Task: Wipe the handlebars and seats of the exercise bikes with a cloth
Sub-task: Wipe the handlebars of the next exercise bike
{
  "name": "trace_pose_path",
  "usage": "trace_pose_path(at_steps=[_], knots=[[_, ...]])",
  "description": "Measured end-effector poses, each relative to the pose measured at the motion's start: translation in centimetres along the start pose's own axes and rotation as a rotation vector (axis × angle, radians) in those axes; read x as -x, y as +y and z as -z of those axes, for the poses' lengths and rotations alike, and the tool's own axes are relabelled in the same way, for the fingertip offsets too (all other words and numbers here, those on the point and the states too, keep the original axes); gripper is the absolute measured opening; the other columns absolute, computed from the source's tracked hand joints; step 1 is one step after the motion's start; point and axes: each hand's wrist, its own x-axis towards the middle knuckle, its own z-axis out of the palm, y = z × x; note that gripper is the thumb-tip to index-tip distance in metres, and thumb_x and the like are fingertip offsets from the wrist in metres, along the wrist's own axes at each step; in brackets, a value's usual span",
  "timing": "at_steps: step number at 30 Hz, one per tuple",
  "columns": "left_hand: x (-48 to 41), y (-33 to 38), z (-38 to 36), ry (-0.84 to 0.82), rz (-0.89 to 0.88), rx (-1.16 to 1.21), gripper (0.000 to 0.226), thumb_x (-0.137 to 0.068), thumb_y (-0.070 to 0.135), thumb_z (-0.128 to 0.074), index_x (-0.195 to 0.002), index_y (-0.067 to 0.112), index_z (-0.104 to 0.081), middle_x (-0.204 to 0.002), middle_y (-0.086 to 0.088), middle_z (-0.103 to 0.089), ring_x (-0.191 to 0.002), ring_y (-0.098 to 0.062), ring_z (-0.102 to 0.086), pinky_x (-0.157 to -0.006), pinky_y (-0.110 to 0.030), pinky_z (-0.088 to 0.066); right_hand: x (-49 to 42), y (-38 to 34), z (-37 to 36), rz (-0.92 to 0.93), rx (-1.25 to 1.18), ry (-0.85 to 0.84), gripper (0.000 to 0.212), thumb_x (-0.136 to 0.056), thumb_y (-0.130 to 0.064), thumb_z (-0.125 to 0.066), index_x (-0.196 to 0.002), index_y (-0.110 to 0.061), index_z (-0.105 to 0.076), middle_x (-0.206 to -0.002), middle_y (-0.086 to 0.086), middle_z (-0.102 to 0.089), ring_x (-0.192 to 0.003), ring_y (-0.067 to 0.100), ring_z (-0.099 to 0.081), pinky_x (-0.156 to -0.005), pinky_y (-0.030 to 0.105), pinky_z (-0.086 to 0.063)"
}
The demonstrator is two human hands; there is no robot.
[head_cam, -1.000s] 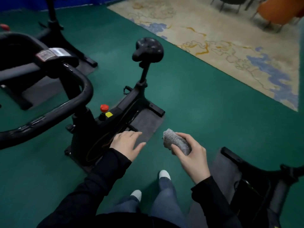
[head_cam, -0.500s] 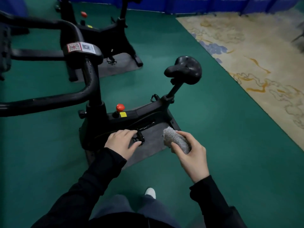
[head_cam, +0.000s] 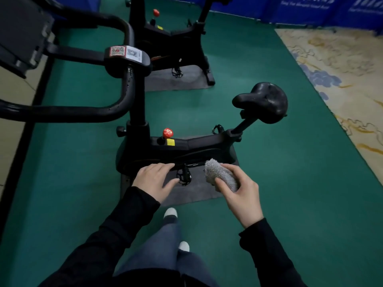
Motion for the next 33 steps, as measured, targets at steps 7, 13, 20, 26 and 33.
trace_pose_path(at_steps=[7,13,20,26,33], knots=[[-3.8,-1.5,0.3,0.015,0.033,-0.028,0.052,-0.094,0.049,-0.043,-0.139,0.022,-0.043,-0.135,0.006,-0.052,-0.127,-0.013,-0.043,-0.106,-0.027,-0.028,-5.8,-0.6,-1.7,0.041,-0.014,-0.059,0.031,-0.08,-0.013,-0.072,-0.106,-0.03,-0.066,-0.098,-0.02,-0.069,-0.09,-0.002,-0.064,-0.08,0.023,-0.054],[-7.1,-2.6,0.8,0.023,0.047,-0.016,0.052,-0.094,0.05,-0.042,-0.138,0.022,-0.043,-0.133,0.006,-0.053,-0.126,-0.014,-0.044,-0.104,-0.026,-0.026,-10.6,-1.6,-3.0,0.092,-0.01,-0.05,0.031,-0.08,-0.013,-0.073,-0.106,-0.028,-0.066,-0.099,-0.017,-0.069,-0.09,-0.004,-0.063,-0.079,0.012,-0.048],[-7.7,-4.5,1.8,0.037,0.175,0.01,0.053,-0.095,0.049,-0.04,-0.139,0.021,-0.041,-0.136,0.005,-0.052,-0.126,-0.013,-0.044,-0.104,-0.025,-0.029,-15.2,-3.3,-4.1,0.195,-0.029,-0.141,0.03,-0.08,-0.012,-0.073,-0.106,-0.025,-0.066,-0.1,-0.017,-0.069,-0.092,-0.006,-0.062,-0.08,0.006,-0.044],[-6.6,-6.0,2.7,0.093,0.434,0.13,0.052,-0.095,0.047,-0.042,-0.14,0.02,-0.041,-0.138,0.003,-0.05,-0.125,-0.015,-0.046,-0.103,-0.029,-0.035,-19.2,-4.7,-5.6,0.31,-0.043,-0.294,0.031,-0.08,-0.012,-0.074,-0.104,-0.029,-0.065,-0.098,-0.027,-0.066,-0.091,-0.011,-0.061,-0.076,0.001,-0.04],[-4.9,-5.7,3.4,0.269,0.791,0.182,0.052,-0.095,0.048,-0.04,-0.139,0.021,-0.041,-0.136,0.001,-0.052,-0.124,-0.017,-0.046,-0.103,-0.028,-0.034,-23.9,-8.3,-6.2,0.505,-0.143,-0.452,0.034,-0.082,-0.011,-0.073,-0.104,-0.033,-0.062,-0.097,-0.027,-0.067,-0.087,-0.007,-0.063,-0.074,0.006,-0.046]])
